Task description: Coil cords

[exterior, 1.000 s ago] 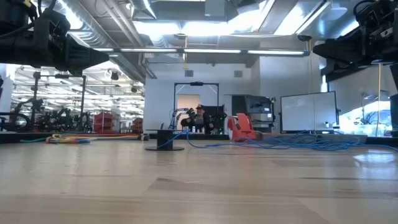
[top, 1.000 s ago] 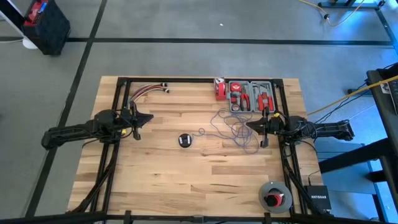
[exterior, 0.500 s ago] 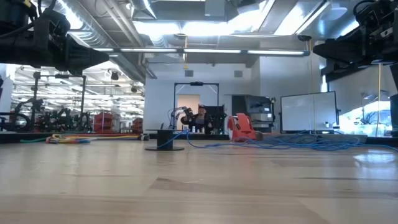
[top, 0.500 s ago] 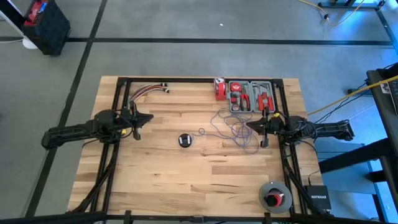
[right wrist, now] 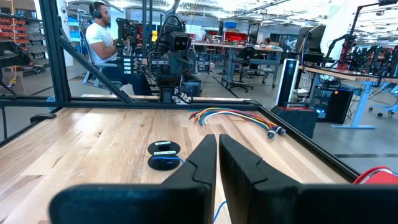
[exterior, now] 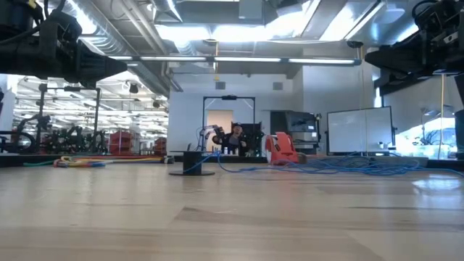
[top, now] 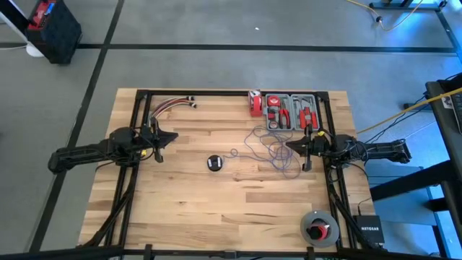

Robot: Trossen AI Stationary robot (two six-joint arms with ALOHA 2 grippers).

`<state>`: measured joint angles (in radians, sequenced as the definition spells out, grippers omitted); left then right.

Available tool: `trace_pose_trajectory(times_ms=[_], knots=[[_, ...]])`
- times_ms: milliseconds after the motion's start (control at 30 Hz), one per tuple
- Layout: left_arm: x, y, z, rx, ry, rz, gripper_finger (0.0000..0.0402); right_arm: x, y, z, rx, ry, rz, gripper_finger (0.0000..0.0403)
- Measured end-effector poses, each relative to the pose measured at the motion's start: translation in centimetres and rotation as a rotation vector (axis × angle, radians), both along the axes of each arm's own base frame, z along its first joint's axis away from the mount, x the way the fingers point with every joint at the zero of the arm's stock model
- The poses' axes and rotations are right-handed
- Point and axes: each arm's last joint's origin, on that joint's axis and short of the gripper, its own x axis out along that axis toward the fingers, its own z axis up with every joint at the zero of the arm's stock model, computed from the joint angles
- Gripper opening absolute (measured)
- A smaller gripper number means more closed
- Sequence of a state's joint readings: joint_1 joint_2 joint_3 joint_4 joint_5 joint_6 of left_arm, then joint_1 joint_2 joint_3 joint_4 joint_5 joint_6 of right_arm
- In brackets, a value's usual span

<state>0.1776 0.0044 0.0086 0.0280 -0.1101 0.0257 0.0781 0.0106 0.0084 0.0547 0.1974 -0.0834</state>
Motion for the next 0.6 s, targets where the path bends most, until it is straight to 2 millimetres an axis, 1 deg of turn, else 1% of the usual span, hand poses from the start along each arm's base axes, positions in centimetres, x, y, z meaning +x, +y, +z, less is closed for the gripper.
trace_pose_trajectory(times_ms=[533,600], knots=[[0.00,0.00,0.00,0.000,0.000,0.000,0.0015,0.00,0.00,-0.01,0.000,0.001,0.000,0.0024],[0.00,0.00,0.03,-0.030,-0.011,-0.001,0.0015,0.00,0.00,0.01,0.000,0.000,0.000,0.0024]])
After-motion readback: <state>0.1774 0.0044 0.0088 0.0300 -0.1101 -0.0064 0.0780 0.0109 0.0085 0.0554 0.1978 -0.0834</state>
